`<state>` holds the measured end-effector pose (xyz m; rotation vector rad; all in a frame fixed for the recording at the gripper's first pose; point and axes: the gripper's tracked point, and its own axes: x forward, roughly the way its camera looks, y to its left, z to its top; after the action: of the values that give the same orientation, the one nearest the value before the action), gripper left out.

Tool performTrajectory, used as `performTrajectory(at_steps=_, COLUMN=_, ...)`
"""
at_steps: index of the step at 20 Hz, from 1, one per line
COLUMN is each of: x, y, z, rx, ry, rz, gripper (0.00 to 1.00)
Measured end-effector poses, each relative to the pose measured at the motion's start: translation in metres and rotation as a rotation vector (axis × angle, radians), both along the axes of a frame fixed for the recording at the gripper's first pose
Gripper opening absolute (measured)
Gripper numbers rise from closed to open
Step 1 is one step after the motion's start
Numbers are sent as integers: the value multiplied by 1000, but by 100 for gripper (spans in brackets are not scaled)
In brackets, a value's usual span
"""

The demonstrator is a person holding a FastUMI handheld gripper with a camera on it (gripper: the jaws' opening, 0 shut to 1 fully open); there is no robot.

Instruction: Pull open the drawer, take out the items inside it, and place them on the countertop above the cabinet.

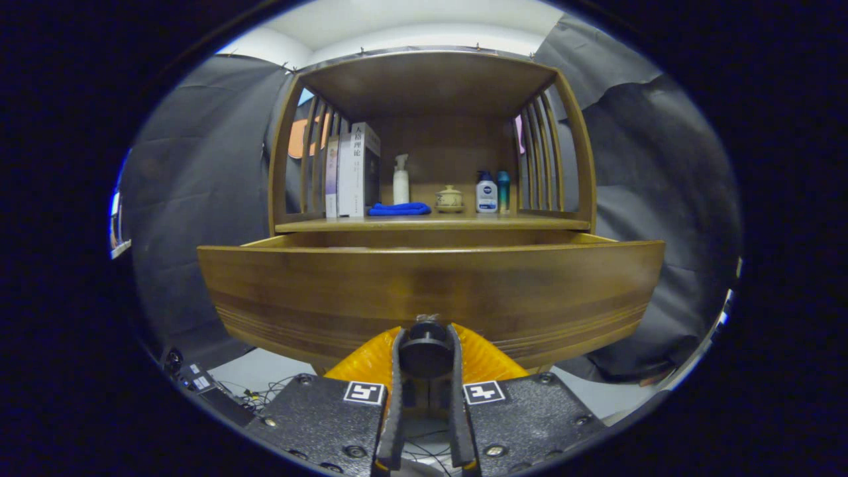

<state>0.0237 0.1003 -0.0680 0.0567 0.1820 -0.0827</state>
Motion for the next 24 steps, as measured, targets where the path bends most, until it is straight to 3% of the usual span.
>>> performTrajectory(at_steps=11, x=-13, y=5, z=-10, rx=3, ry=0, rz=7, gripper=31)
performTrajectory(at_steps=14, x=-14, y=0, z=8, rx=-5, ry=-50, rz=-3, gripper=45)
performTrajectory(at_steps=19, x=-25, y=-16, z=77, rx=-99, ry=-211, rz=-34, gripper=97)
performTrajectory(at_steps=22, x=-6, y=-23, z=119, rx=-124, ry=-240, rz=-5, gripper=97)
performTrajectory(at_steps=24, x=16, y=-22, z=129, rx=-109, ry=-170, rz=44, gripper=97)
